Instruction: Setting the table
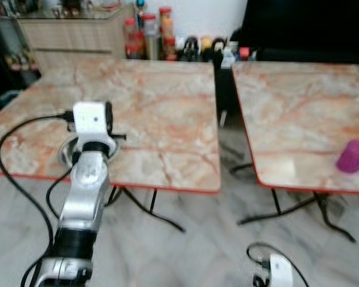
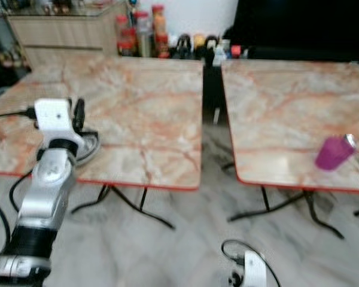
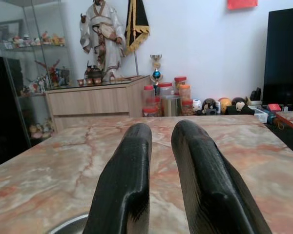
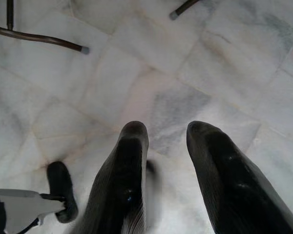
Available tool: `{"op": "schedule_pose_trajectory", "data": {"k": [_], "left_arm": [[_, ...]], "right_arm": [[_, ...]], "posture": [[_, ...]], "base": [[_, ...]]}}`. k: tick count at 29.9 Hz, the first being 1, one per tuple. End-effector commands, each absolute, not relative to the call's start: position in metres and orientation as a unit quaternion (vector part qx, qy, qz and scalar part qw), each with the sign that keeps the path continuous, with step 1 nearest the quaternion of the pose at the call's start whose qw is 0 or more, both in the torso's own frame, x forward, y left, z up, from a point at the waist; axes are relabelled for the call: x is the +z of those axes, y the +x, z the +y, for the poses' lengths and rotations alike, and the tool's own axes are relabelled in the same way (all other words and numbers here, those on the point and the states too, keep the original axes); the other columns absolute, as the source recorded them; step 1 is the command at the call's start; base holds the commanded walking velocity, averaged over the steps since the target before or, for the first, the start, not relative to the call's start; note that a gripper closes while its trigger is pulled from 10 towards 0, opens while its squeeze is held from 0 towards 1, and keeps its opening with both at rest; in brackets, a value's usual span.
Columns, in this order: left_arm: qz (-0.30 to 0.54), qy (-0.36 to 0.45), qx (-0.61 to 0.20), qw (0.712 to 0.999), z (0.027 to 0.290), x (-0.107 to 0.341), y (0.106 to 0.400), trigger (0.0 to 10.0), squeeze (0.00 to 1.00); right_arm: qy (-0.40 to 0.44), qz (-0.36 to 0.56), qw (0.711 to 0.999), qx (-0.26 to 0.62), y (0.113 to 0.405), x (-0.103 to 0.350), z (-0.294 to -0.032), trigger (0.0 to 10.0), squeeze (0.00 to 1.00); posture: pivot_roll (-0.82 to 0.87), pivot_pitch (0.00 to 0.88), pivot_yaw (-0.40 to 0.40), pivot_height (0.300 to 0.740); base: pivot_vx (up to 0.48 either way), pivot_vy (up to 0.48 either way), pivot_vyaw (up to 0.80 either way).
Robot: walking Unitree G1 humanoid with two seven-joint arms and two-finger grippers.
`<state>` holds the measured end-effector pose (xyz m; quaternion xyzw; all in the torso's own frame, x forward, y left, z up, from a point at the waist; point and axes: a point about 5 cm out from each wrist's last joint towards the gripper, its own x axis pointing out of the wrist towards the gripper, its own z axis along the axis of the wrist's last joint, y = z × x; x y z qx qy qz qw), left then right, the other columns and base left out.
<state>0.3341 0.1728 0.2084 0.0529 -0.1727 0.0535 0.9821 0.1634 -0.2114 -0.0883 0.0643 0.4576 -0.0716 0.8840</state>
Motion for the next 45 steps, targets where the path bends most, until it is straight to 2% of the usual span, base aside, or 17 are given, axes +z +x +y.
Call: {"op": "schedule_pose_trajectory", "data": {"k": [1, 20, 30, 32, 34, 42, 43, 44, 45], "left_arm": [[-0.181, 0.057, 0.05, 0.981, 0.168, 0.212, 0.333, 10.0, 0.0], [-0.12, 0.089, 0.102, 0.983, 0.209, 0.173, 0.303, 10.0, 0.0], [-0.112, 0.095, 0.105, 0.984, 0.212, 0.169, 0.3, 10.0, 0.0], [0.085, 0.051, 0.09, 0.991, 0.236, 0.083, 0.278, 10.0, 0.0], [0.187, 0.018, 0.081, 0.979, 0.244, 0.038, 0.257, 10.0, 0.0], [0.217, 0.023, 0.077, 0.973, 0.244, 0.024, 0.251, 10.0, 0.0], [0.279, 0.017, 0.078, 0.957, 0.241, -0.003, 0.244, 10.0, 0.0], [0.279, 0.017, 0.078, 0.957, 0.241, -0.003, 0.244, 10.0, 0.0], [0.328, 0.015, 0.076, 0.941, 0.237, -0.022, 0.237, 10.0, 0.0]], "right_arm": [[0.059, 0.457, 0.884, -0.078, 0.162, -0.088, -0.217, 10.0, 0.0], [0.057, 0.457, 0.884, -0.075, 0.163, -0.087, -0.218, 10.0, 0.0], [0.057, 0.457, 0.884, -0.074, 0.163, -0.087, -0.217, 10.0, 0.0], [0.059, 0.456, 0.885, -0.076, 0.164, -0.087, -0.216, 10.0, 0.0], [0.061, 0.455, 0.885, -0.076, 0.164, -0.087, -0.215, 10.0, 0.0], [0.062, 0.455, 0.885, -0.076, 0.165, -0.087, -0.215, 10.0, 0.0], [0.064, 0.454, 0.885, -0.078, 0.165, -0.087, -0.214, 10.0, 0.0], [0.064, 0.454, 0.885, -0.078, 0.165, -0.087, -0.214, 10.0, 0.0], [0.066, 0.453, 0.886, -0.079, 0.165, -0.087, -0.214, 10.0, 0.0]], "posture": [[0.05, 0.0, -0.027, 0.74], [0.07, 0.0, -0.034, 0.74], [0.06, 0.0, -0.033, 0.74], [0.07, 0.0, -0.024, 0.74], [0.07, 0.0, -0.024, 0.74], [0.07, 0.0, -0.022, 0.74], [0.06, 0.0, -0.016, 0.74], [0.06, 0.0, -0.016, 0.74], [0.05, 0.0, -0.019, 0.74]], "base": [[0.0, -0.36, 0.0], [0.0, -0.359, 0.0], [0.0, -0.288, 0.0], [0.0, 0.0, 0.0], [0.0, 0.0, 0.0], [0.0, 0.0, 0.0], [0.0, 0.0, 0.0], [0.0, 0.0, 0.0], [0.27, 0.0, 0.0]]}}
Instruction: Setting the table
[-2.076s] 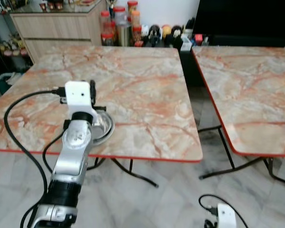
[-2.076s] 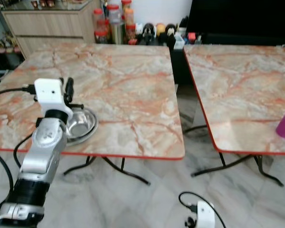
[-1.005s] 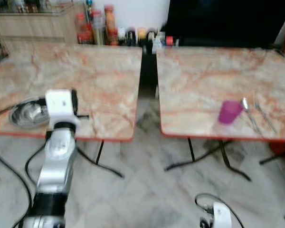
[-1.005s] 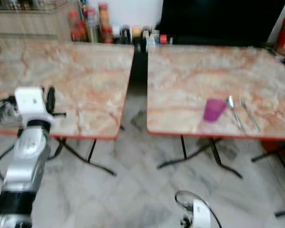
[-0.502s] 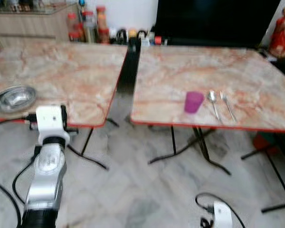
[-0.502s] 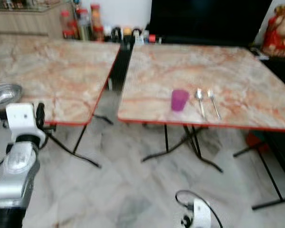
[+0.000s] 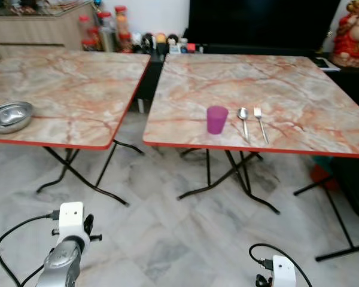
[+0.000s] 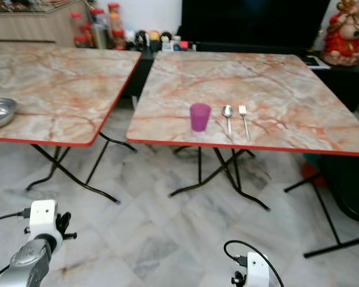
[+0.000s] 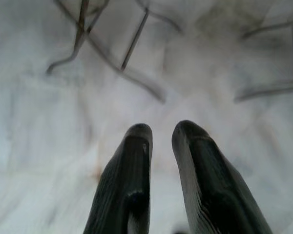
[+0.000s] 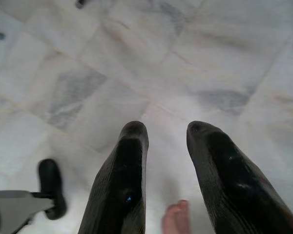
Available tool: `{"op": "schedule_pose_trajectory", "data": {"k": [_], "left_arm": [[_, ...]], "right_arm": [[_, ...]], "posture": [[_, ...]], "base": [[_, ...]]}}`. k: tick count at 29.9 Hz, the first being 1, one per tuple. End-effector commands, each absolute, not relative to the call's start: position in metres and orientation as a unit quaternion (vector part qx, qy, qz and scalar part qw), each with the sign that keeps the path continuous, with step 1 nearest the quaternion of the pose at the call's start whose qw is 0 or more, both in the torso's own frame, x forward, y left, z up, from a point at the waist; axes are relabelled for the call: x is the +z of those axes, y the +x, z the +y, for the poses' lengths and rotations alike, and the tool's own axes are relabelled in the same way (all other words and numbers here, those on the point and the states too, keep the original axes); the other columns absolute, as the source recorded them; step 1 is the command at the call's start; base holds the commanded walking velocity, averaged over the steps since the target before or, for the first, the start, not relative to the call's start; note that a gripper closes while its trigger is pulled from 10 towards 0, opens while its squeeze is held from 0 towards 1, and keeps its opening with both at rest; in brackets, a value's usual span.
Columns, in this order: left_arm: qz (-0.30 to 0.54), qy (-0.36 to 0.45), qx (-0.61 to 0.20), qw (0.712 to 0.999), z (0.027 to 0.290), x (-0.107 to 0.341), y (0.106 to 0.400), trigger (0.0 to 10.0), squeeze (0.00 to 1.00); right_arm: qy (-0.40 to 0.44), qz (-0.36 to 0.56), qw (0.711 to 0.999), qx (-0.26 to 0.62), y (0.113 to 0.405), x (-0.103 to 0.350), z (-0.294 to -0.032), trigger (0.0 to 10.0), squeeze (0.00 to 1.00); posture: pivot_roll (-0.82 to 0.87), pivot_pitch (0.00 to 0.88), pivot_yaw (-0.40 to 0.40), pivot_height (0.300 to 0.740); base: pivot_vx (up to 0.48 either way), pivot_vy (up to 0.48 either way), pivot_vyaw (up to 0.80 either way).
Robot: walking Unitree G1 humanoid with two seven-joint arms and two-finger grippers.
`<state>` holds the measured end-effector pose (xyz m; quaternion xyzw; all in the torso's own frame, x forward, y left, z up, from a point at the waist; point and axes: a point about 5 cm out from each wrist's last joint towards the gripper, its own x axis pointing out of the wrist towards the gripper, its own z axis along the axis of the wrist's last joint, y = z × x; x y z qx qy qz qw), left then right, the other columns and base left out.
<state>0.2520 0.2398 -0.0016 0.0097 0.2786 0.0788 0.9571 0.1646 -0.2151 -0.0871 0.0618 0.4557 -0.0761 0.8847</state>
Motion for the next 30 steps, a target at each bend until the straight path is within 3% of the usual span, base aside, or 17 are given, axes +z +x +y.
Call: {"op": "schedule_pose_trajectory", "data": {"k": [1, 15, 30], "left_arm": [[0.379, 0.013, 0.07, 0.923, 0.233, -0.04, 0.228, 10.0, 0.0], [0.441, 0.018, 0.034, 0.897, 0.218, -0.062, 0.211, 10.0, 0.0], [0.456, 0.013, 0.048, 0.888, 0.221, -0.07, 0.201, 10.0, 0.0]], "right_arm": [[0.067, 0.452, 0.886, -0.081, 0.166, -0.087, -0.214, 10.0, 0.0], [0.068, 0.45, 0.887, -0.081, 0.166, -0.087, -0.213, 10.0, 0.0], [0.059, 0.455, 0.886, -0.071, 0.165, -0.087, -0.213, 10.0, 0.0]], "posture": [[0.06, 0.0, -0.02, 0.74], [0.04, 0.0, -0.011, 0.74], [0.03, 0.0, -0.012, 0.74]], "base": [[0.307, 0.0, 0.0], [0.305, 0.0, 0.0], [0.303, 0.0, 0.06]]}}
